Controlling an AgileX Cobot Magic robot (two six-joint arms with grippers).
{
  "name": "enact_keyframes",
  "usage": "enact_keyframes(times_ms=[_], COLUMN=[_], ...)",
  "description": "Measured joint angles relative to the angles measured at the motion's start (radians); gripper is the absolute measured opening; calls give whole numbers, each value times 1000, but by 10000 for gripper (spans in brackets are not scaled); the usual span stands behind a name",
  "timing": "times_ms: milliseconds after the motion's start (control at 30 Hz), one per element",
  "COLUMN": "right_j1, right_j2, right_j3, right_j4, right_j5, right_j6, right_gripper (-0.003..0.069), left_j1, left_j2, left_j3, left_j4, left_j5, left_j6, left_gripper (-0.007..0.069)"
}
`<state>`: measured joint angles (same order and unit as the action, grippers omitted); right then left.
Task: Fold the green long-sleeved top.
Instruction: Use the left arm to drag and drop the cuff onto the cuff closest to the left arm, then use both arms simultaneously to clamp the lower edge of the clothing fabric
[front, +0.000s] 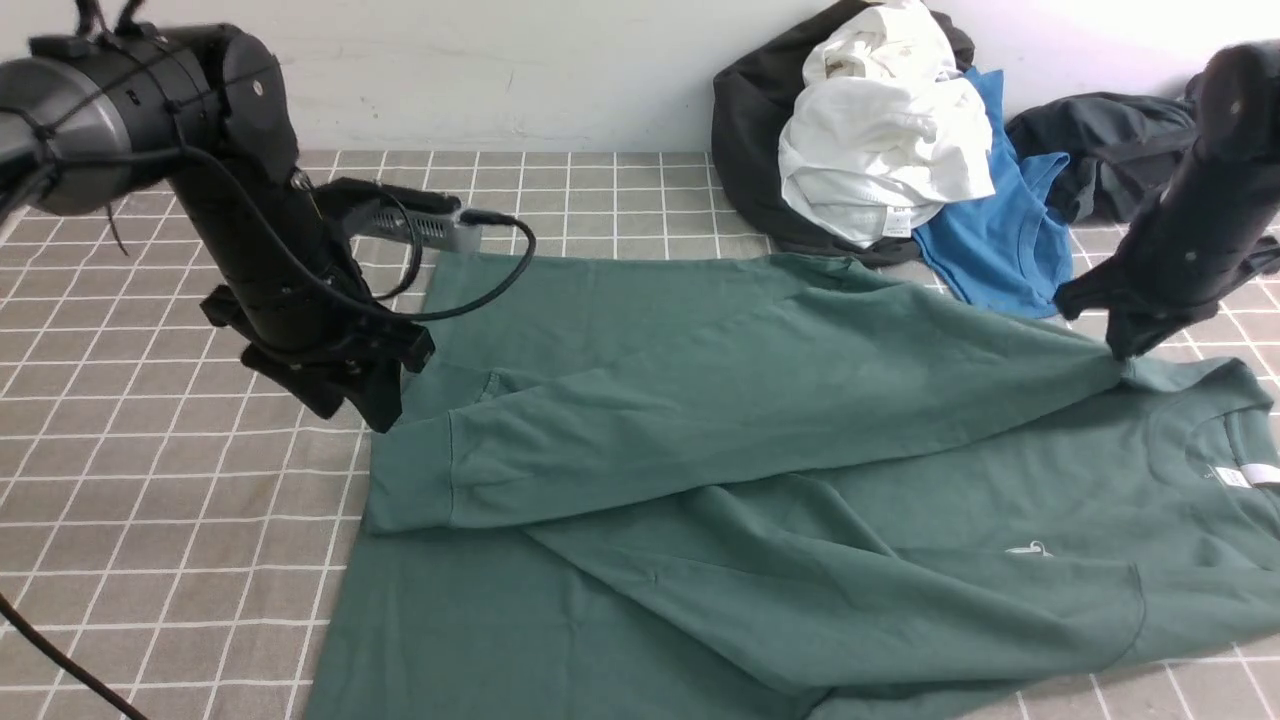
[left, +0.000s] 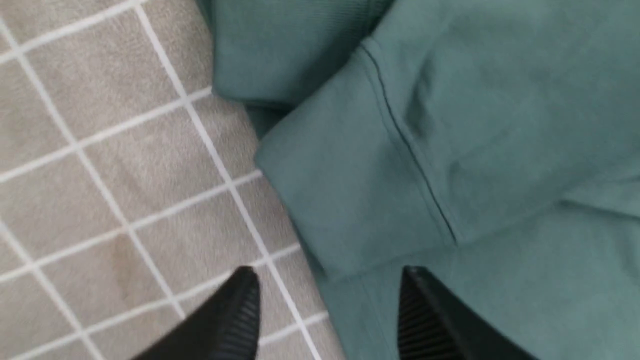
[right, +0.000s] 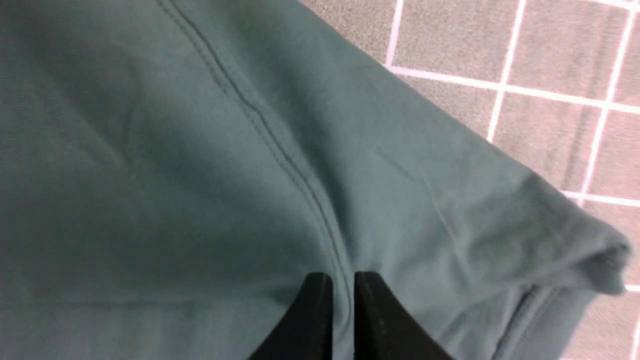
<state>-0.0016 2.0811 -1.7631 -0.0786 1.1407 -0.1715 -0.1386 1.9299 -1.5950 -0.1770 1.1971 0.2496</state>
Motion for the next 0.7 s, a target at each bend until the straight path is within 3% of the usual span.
enact_keyframes(times_ms=[200,400,567,700], right_j1=[2,103,299,384], right_j2=[-210,-461,-657,-709], right_j3=[0,105,459,686], right_j4=[72,223,274,282], right_j5=[58,83,10,-142], right_j6=[-3,-85,-183,-263], right_gripper=[86,87,87,87], left_j1=[-17,-166,-360,-427], left_j2=[-143,-272,-358,-356], left_j3=[26,242,543,703], left_j4=[-55,-41,10,98], left_j5=[13,9,-69,-188], left_j6=[-3,58,290,376], left_gripper=[395,395,395,395])
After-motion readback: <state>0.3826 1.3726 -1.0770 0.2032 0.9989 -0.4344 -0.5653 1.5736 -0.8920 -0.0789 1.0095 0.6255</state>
